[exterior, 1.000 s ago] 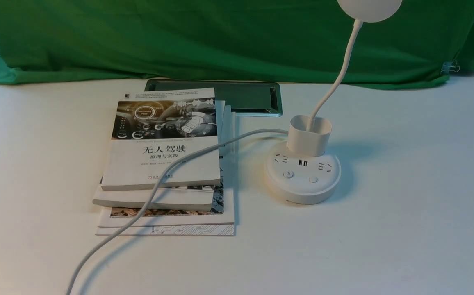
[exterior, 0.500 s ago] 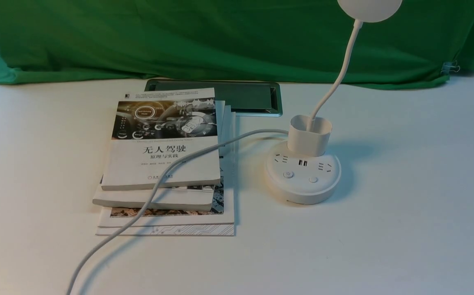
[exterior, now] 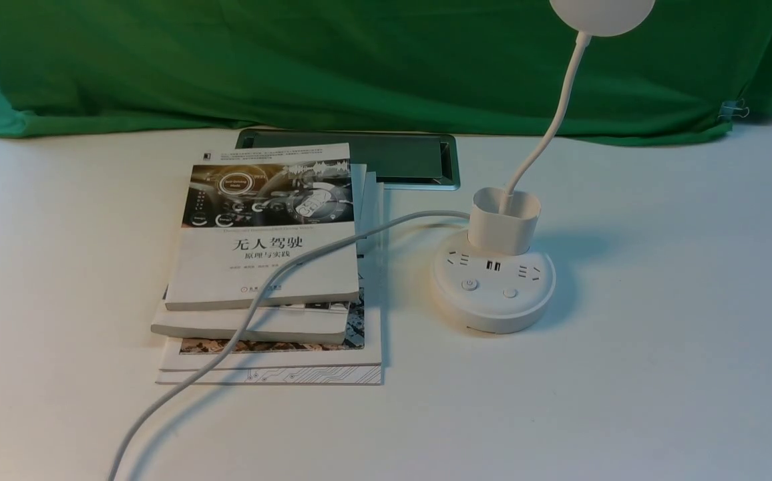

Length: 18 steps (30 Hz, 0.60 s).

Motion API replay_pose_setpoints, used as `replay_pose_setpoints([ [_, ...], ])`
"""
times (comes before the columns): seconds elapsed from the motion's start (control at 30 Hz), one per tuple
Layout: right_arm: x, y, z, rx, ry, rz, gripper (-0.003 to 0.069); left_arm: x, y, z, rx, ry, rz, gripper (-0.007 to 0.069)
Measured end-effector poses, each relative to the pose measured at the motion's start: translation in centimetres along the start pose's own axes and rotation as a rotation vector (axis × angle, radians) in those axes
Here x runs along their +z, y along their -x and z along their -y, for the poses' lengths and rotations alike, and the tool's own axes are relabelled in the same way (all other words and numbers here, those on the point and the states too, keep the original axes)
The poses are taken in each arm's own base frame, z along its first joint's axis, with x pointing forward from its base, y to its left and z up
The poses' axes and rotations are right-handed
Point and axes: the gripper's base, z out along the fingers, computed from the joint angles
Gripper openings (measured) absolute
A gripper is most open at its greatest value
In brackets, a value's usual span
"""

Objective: Turn on the desk lamp on the white desktop with your hand.
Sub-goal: 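Press the button on the base of the white desk lamp with the right gripper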

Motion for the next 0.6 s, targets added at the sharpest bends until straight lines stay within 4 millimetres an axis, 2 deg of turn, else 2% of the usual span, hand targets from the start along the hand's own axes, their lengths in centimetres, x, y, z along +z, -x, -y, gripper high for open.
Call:
replay_pose_setpoints([
  [0.07,0.00,0.00,0.00,0.176,0.000,0.000,0.0238,0.00,0.00,0.00,0.000,0.000,0.000,0.0021],
  [0.1,0.00,0.01,0.00,0.327,0.001,0.001,0.0238,0.00,0.00,0.00,0.000,0.000,0.000,0.0021],
  [0.13,0.00,0.01,0.00,0.350,0.001,0.001,0.0238,0.00,0.00,0.00,0.000,0.000,0.000,0.0021],
  [0.2,0.00,0.03,-0.02,0.629,0.003,0.003,0.0238,0.00,0.00,0.00,0.000,0.000,0.000,0.0021],
  [0.27,0.00,0.01,-0.01,0.768,0.001,0.000,0.0238,0.00,0.00,0.00,0.000,0.000,0.000,0.0021],
  [0.37,0.00,-0.02,0.01,0.800,-0.002,-0.001,0.0238,0.00,0.00,0.00,0.000,0.000,0.000,0.0021],
  [0.6,0.00,0.20,-0.10,0.593,0.018,0.018,0.0237,0.00,0.00,0.00,0.000,0.000,0.000,0.0021],
])
